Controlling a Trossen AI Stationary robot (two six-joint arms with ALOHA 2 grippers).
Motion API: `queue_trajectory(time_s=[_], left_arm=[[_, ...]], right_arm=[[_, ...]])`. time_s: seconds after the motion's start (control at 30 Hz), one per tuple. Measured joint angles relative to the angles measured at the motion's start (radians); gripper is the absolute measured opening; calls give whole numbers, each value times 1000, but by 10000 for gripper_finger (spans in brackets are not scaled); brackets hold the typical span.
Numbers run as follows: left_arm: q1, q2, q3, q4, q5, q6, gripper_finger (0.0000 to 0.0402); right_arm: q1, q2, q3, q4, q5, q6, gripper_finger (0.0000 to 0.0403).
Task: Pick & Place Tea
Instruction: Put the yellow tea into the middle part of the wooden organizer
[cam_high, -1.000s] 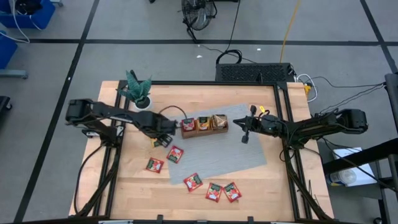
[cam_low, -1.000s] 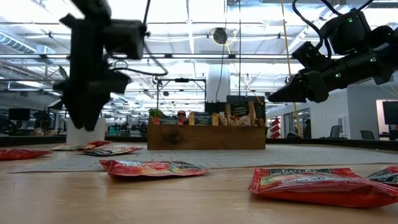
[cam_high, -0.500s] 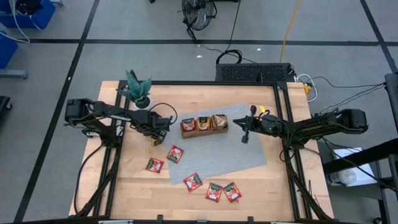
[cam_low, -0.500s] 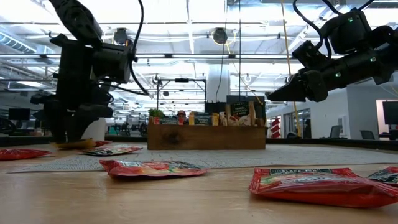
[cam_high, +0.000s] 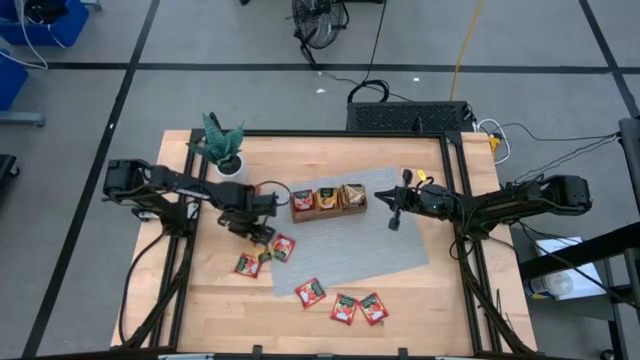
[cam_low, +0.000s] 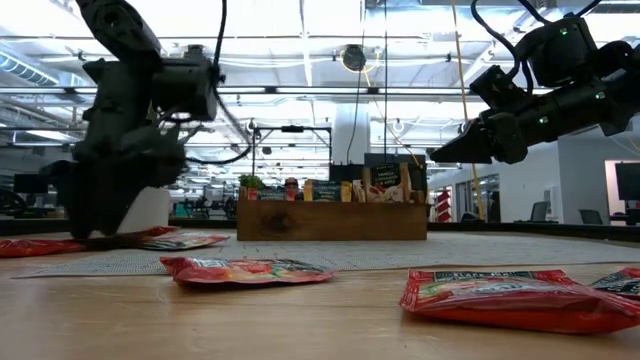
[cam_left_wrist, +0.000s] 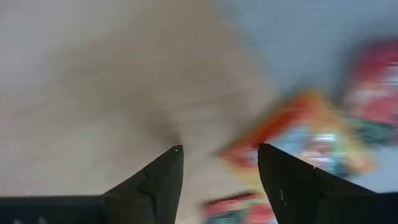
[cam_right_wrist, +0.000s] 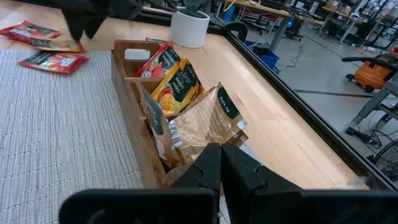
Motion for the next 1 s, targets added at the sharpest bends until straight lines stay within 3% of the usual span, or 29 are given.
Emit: queue_trajectory(time_s=[0.23, 0.47, 0.6, 0.77, 1.0], left_arm=[[-61, 0, 1, 311, 110, 107, 207], [-165, 0, 1, 305, 107, 205, 207], [-224, 0, 39, 189, 28, 160, 207], [-277, 0, 209, -23, -52, 117, 207], [-378, 82, 468, -189, -389, 238, 207]], right_arm=[[0, 0, 0, 0, 0, 0, 0], [0, 0, 0, 0, 0, 0, 0], [0, 0, 0, 0, 0, 0, 0], [0, 0, 0, 0, 0, 0, 0], [0, 0, 0, 4, 0, 0, 0]])
